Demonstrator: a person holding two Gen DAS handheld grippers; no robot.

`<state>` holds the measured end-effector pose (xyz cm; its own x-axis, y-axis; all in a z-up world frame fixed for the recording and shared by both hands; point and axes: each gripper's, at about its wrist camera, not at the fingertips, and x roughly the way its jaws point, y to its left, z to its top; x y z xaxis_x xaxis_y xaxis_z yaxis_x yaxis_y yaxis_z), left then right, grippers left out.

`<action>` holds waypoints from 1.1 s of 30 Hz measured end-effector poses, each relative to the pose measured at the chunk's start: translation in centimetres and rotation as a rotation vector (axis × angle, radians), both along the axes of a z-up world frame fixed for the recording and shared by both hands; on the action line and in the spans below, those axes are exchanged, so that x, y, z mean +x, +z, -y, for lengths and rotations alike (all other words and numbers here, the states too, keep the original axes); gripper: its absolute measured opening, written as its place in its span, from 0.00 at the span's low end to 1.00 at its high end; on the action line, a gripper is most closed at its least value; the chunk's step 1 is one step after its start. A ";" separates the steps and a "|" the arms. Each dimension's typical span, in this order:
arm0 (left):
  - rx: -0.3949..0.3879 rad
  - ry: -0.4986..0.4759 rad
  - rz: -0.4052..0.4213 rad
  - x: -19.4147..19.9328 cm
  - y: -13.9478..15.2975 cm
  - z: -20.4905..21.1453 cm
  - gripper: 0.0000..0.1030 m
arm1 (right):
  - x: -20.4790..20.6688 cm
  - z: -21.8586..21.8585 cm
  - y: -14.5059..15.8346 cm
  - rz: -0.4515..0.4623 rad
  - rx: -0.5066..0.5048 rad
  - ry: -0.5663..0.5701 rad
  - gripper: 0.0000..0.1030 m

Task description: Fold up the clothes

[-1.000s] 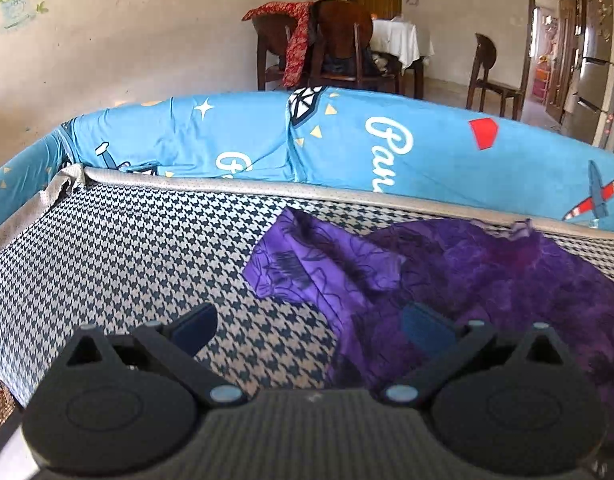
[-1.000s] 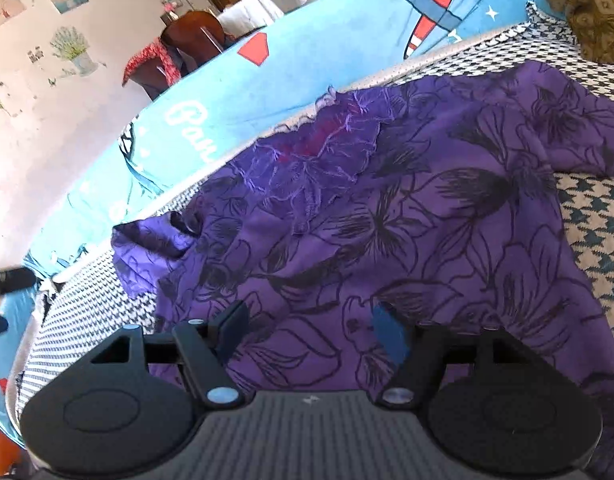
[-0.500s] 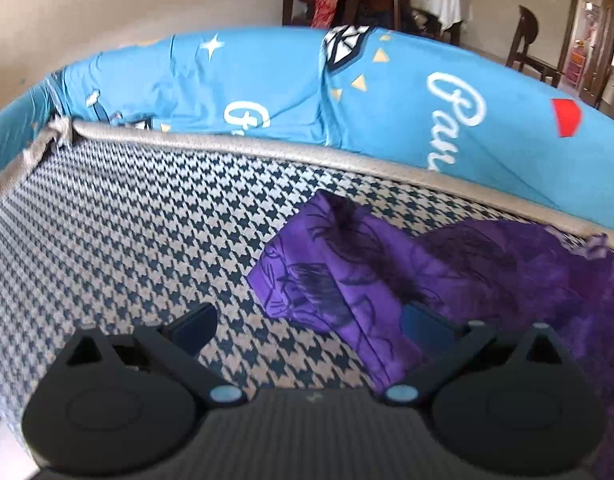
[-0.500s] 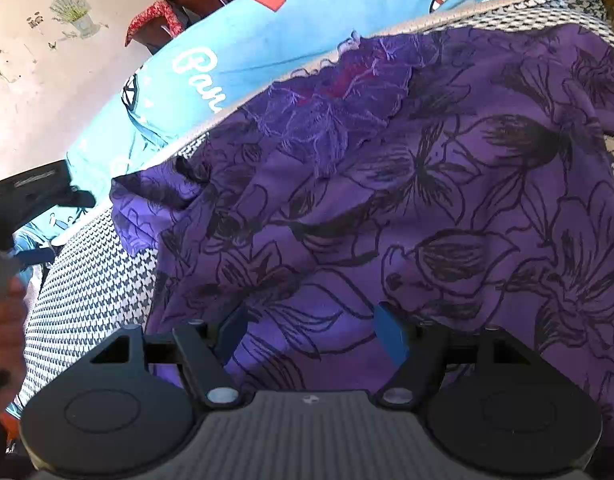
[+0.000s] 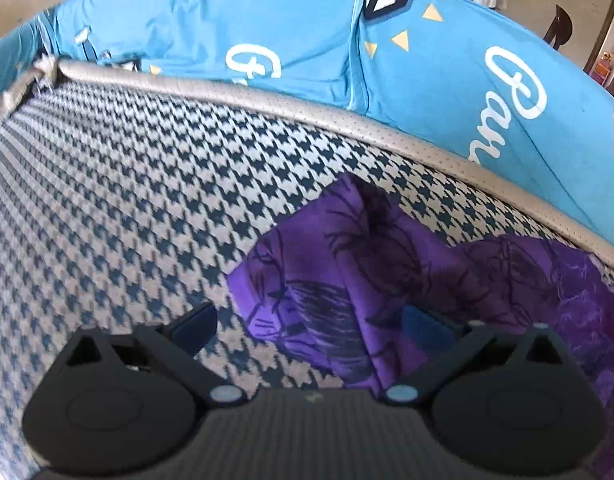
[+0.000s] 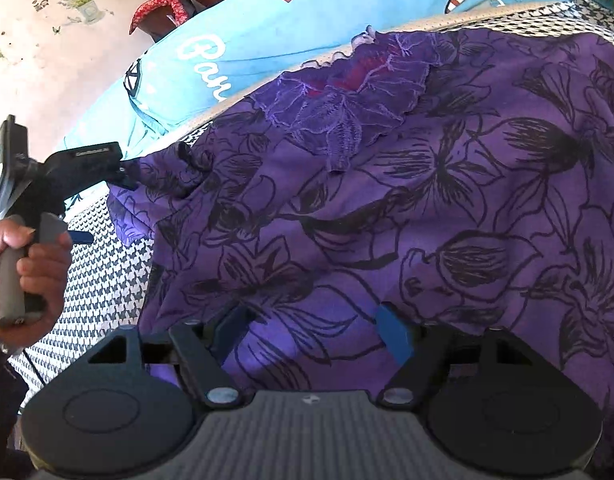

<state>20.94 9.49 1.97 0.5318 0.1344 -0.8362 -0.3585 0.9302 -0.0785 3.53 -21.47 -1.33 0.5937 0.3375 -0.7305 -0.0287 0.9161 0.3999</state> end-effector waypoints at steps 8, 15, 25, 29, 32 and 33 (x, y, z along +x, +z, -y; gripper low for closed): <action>-0.022 -0.023 -0.030 1.3 -1.7 0.6 1.00 | 0.1 -0.5 -0.2 0.016 -0.018 0.012 0.76; 0.006 -0.071 -0.019 1.0 -2.3 2.1 0.63 | 0.2 -0.7 -0.3 0.029 -0.030 0.018 0.77; 0.215 0.031 0.243 -0.8 3.0 3.4 0.18 | 0.5 -0.9 -0.4 0.045 -0.035 0.002 0.79; 0.285 0.094 0.298 -1.0 4.9 3.1 0.18 | 0.7 -1.2 -0.4 0.053 -0.034 -0.018 0.80; 0.374 0.166 0.256 -0.6 3.9 1.9 0.18 | 0.8 -1.7 -0.4 0.062 -0.055 -0.012 0.82; 0.400 0.186 0.241 -0.4 3.6 1.3 0.18 | 0.8 -1.9 -0.4 0.064 -0.063 -0.009 0.82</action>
